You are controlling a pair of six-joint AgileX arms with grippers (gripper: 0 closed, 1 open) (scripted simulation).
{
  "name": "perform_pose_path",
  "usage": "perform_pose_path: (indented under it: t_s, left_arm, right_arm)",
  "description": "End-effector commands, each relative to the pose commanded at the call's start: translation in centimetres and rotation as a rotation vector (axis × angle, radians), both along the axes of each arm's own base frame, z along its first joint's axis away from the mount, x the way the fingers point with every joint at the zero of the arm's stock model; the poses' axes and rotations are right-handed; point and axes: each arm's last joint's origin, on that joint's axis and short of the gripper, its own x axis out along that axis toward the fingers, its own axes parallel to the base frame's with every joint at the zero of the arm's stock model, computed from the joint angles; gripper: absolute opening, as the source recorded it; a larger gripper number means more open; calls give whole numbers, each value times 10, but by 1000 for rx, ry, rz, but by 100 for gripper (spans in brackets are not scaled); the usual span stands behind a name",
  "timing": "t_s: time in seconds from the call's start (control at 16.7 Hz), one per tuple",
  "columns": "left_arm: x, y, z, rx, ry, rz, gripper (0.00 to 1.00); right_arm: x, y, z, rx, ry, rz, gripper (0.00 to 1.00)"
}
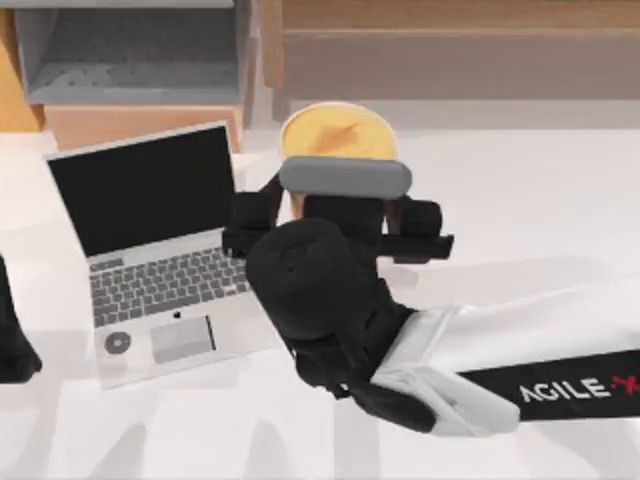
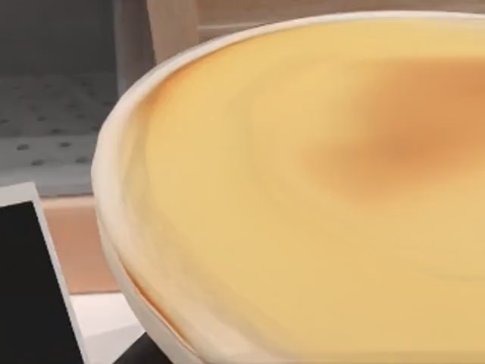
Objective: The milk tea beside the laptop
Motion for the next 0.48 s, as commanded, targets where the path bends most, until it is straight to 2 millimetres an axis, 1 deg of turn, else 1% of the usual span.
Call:
perform_pose_path:
  t_s: [0.12,0.24,0.48]
  left_arm:
    - [0,0,0,0,0,0,100]
    - [0,0,0,0,0,0,100]
    - [0,0,0,0,0,0,100]
  right_arm:
    - [-13,10,-6,-40,10,6,0]
    - [-21,14,-10,-63,14,10,0]
    - [-23,15,-11,-67,14,10,0]
